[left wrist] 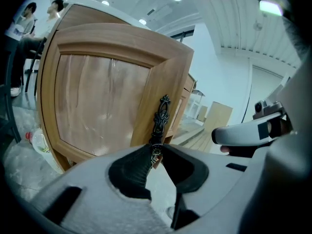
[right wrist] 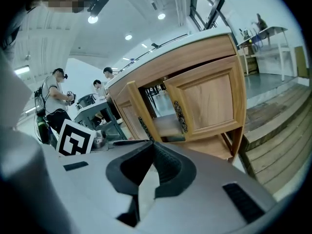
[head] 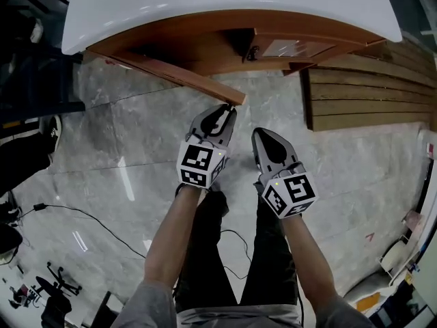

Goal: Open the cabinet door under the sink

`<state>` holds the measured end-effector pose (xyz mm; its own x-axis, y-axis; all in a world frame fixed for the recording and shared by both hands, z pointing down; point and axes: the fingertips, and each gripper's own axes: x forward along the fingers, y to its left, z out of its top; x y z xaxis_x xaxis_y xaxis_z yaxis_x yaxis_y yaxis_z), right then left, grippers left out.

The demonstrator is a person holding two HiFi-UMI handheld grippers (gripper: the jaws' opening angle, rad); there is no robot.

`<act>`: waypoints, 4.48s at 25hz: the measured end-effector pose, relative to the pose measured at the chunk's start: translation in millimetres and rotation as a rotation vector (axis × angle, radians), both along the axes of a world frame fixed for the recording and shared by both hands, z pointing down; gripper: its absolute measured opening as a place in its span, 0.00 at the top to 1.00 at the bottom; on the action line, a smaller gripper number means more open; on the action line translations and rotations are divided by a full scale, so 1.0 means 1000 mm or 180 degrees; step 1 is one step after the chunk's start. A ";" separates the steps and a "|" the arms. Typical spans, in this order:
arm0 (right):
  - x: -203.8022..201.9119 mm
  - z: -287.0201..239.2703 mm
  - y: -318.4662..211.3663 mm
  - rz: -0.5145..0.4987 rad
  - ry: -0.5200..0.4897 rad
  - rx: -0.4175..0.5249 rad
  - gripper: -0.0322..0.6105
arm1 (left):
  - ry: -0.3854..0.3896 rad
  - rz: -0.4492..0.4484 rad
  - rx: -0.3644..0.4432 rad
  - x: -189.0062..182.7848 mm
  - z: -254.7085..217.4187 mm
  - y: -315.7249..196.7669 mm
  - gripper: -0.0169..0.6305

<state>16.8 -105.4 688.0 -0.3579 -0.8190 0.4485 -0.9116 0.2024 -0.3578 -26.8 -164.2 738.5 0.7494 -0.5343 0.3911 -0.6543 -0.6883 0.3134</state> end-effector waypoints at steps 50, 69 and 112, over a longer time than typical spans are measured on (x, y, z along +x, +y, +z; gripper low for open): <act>-0.199 -0.014 0.015 -0.0663 -0.0206 -0.0135 0.94 | -0.0481 0.0558 0.0258 -0.245 -0.025 0.082 0.88; -0.163 -0.157 0.006 -0.0680 -0.0206 0.0139 0.94 | -0.0402 -0.0363 0.0389 -0.233 -0.210 0.086 0.96; -0.128 -0.457 0.028 -0.0866 0.0032 0.1420 0.94 | -0.0070 -0.0858 0.1310 -0.145 -0.517 0.082 0.96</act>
<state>-111.4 -77.1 230.9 -0.5820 -0.8091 0.0817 -0.8077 0.5634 -0.1740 -172.0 -81.8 221.9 0.5571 -0.8216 0.1209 -0.8295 -0.5574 0.0351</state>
